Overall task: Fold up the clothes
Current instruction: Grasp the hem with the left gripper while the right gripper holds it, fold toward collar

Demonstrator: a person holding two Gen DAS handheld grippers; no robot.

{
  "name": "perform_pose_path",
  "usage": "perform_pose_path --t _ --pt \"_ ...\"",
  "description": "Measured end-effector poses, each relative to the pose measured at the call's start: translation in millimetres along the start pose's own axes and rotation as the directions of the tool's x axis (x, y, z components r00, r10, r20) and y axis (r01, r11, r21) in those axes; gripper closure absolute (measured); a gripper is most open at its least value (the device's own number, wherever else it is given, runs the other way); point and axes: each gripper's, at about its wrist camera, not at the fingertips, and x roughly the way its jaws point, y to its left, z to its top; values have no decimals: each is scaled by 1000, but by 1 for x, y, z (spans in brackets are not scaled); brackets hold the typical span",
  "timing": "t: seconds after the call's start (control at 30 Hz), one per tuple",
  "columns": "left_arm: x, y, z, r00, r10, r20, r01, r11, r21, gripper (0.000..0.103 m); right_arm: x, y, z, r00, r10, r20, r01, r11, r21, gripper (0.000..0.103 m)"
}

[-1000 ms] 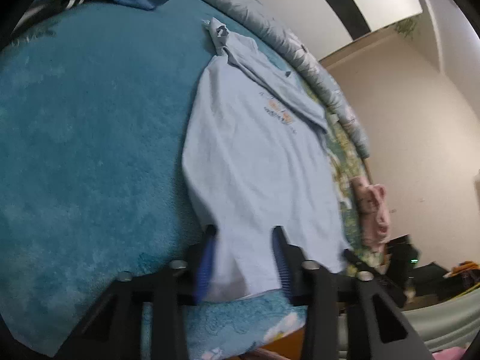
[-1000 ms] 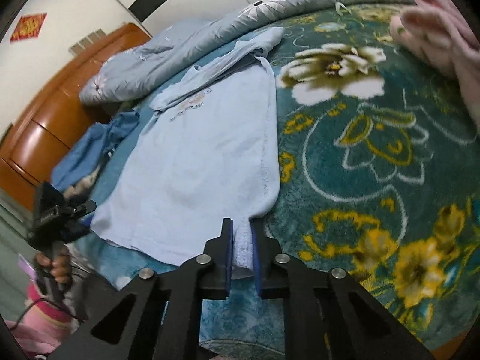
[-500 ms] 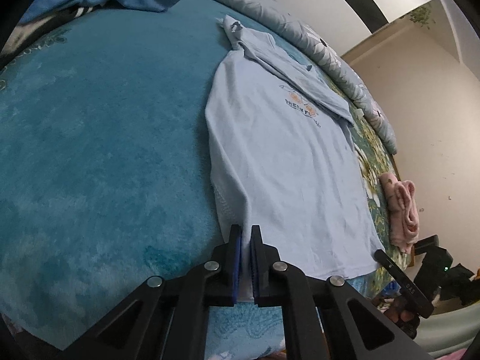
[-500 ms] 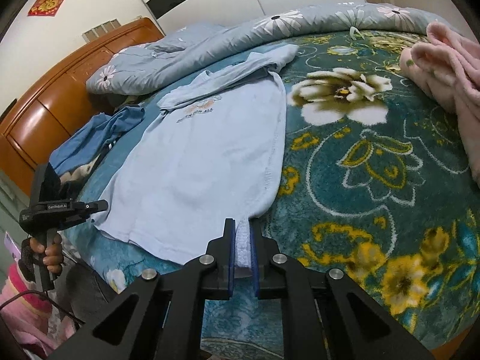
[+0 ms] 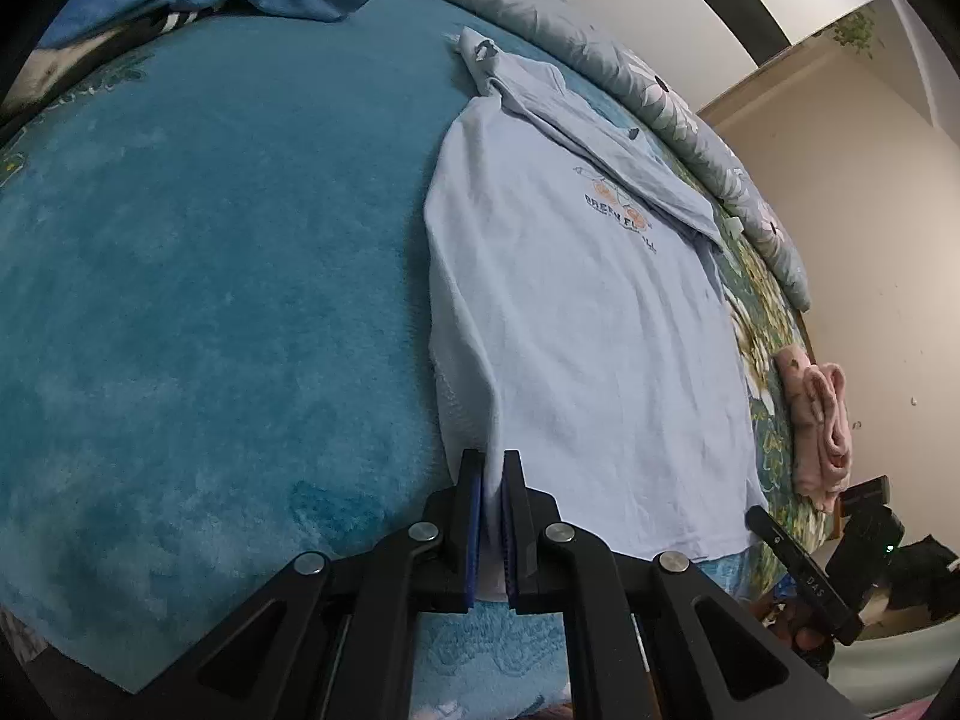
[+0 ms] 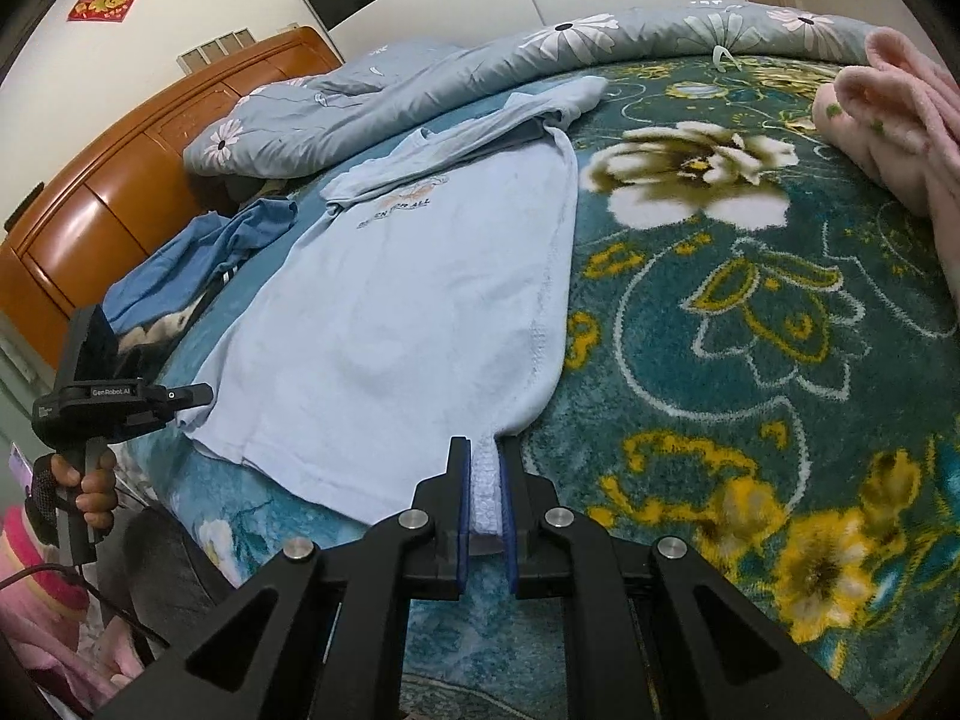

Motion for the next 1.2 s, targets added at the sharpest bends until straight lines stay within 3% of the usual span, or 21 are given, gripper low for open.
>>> perform_pose_path --t 0.17,0.23,0.37,0.53,0.7,0.83,0.97,1.07,1.2 --pt "-1 0 2 1000 -24 12 24 1000 1 99 0 -1 0 1000 14 8 -14 1000 18 94" --pt "-6 -1 7 997 -67 29 67 998 -4 99 -4 -9 4 995 99 30 -100 993 65 95" --pt "-25 -12 28 978 -186 94 185 983 11 100 -17 -30 24 957 264 122 -283 944 171 95" --pt "-52 -28 69 945 -275 179 267 961 66 100 -24 -38 75 920 331 211 -372 907 196 95" --pt "-65 -34 132 927 -294 234 276 955 106 100 -18 -32 148 901 336 275 -387 909 154 95" --pt "-51 -24 206 933 -265 243 255 964 75 100 3 -35 218 915 281 289 -337 928 162 95" --pt "-5 -2 272 957 -219 192 229 973 -32 100 58 -51 282 951 199 237 -255 936 240 95" --pt "40 8 312 975 -173 138 185 979 -83 100 107 -65 314 982 111 151 -154 938 310 95" --pt "89 10 341 991 -110 71 116 988 -99 100 155 -91 332 997 36 71 -62 909 413 95"
